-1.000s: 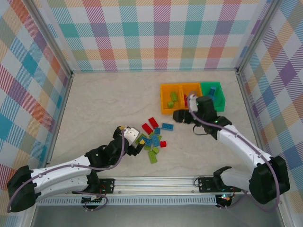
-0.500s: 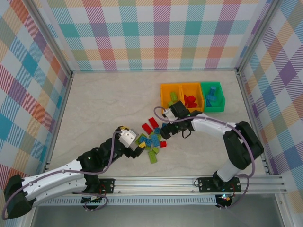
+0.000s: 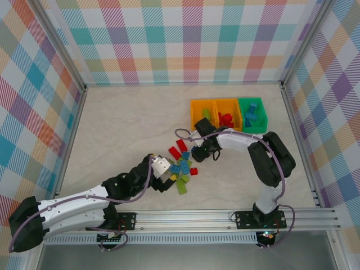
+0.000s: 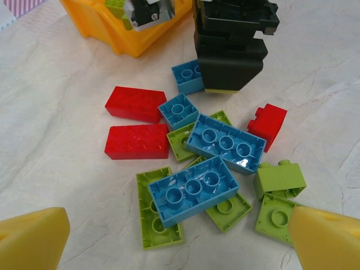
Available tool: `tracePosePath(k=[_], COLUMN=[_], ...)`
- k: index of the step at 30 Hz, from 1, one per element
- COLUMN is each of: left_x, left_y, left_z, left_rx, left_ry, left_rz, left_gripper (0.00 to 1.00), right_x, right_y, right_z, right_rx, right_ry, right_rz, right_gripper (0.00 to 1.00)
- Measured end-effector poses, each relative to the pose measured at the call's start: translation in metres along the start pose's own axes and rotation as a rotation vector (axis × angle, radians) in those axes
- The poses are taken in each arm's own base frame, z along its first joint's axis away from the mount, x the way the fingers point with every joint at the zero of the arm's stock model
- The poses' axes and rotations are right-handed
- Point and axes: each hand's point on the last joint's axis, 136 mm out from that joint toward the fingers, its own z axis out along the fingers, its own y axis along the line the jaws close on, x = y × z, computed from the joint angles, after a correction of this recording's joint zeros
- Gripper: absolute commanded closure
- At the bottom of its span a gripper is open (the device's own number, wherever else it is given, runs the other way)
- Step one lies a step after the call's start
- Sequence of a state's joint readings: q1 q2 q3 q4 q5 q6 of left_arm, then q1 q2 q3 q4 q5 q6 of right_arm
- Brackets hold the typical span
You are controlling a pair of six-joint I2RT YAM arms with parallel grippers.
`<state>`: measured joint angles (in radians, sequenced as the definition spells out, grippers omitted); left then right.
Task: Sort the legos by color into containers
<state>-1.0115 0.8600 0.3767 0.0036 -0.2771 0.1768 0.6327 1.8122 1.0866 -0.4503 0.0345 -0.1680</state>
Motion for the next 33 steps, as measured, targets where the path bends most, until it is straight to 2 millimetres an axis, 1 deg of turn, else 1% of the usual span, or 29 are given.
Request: tracePosePath(k=[2, 4, 5, 6, 8, 10, 13, 14, 16, 18, 19, 21, 22, 23, 25, 27, 29, 31, 32, 33], left_x=[0.000, 0.000, -0.001, -0.001, -0.003, -0.004, -0.008, -0.008, -0.009, -0.009, -0.010, -0.012, -0.013, -0.013, -0.014, -0.014, -0.014, -0.014, -0.015, -0.014], left_y=[-0.002, -0.004, -0.006, -0.008, -0.010, -0.012, -0.012, -0.012, -0.012, -0.012, -0.011, -0.011, -0.011, -0.010, -0.010, -0.010, -0.009, -0.009, -0.009, -0.009], left_z=[0.000, 0.000, 0.000, 0.000, 0.000, 0.000, 0.000, 0.000, -0.001, -0.001, -0.001, -0.003, -0.003, -0.004, -0.005, -0.005, -0.005, -0.005, -0.005, -0.005], left_rx=[0.008, 0.024, 0.034, 0.044, 0.059, 0.067, 0.070, 0.070, 0.069, 0.069, 0.069, 0.068, 0.067, 0.067, 0.064, 0.064, 0.064, 0.063, 0.063, 0.062], left_ry=[0.001, -0.002, -0.004, -0.006, -0.011, -0.018, -0.032, -0.034, -0.036, -0.039, -0.042, -0.050, -0.053, -0.056, -0.060, -0.061, -0.061, -0.061, -0.061, -0.061], left_rz=[0.001, 0.001, 0.003, 0.004, 0.002, 0.001, -0.003, -0.003, -0.004, -0.005, -0.005, -0.008, -0.009, -0.009, -0.011, -0.011, -0.011, -0.011, -0.011, -0.011], left_gripper=[0.00, 0.00, 0.00, 0.00, 0.00, 0.00, 0.00, 0.00, 0.00, 0.00, 0.00, 0.00, 0.00, 0.00, 0.00, 0.00, 0.00, 0.00, 0.00, 0.00], right_x=[0.003, 0.010, 0.016, 0.021, 0.028, 0.024, 0.027, 0.024, 0.014, 0.005, 0.004, 0.009, 0.013, 0.021, 0.028, 0.026, 0.023, 0.019, 0.018, 0.016], right_y=[-0.004, -0.006, -0.007, -0.008, -0.008, -0.010, -0.014, -0.017, -0.029, -0.056, -0.075, -0.117, -0.135, -0.158, -0.191, -0.222, -0.247, -0.267, -0.276, -0.283], right_z=[0.000, -0.003, -0.006, -0.009, -0.018, -0.026, -0.056, -0.068, -0.091, -0.115, -0.126, -0.143, -0.148, -0.152, -0.154, -0.150, -0.144, -0.137, -0.132, -0.127], right_rx=[0.024, 0.046, 0.056, 0.064, 0.076, 0.089, 0.121, 0.129, 0.142, 0.159, 0.169, 0.193, 0.207, 0.232, 0.249, 0.238, 0.224, 0.214, 0.207, 0.200], right_ry=[0.000, 0.001, 0.003, 0.001, -0.007, -0.064, -0.167, -0.216, -0.314, -0.419, -0.466, -0.547, -0.566, -0.580, -0.584, -0.584, -0.585, -0.581, -0.574, -0.568], right_rz=[0.019, 0.046, 0.062, 0.073, 0.092, 0.118, 0.184, 0.213, 0.286, 0.408, 0.482, 0.644, 0.706, 0.785, 0.893, 0.979, 1.037, 1.077, 1.096, 1.111], right_gripper=[0.57, 0.65, 0.75, 0.81, 0.84, 0.86, 0.87, 0.87, 0.87, 0.86, 0.86, 0.86, 0.86, 0.86, 0.85, 0.84, 0.80, 0.78, 0.75, 0.69])
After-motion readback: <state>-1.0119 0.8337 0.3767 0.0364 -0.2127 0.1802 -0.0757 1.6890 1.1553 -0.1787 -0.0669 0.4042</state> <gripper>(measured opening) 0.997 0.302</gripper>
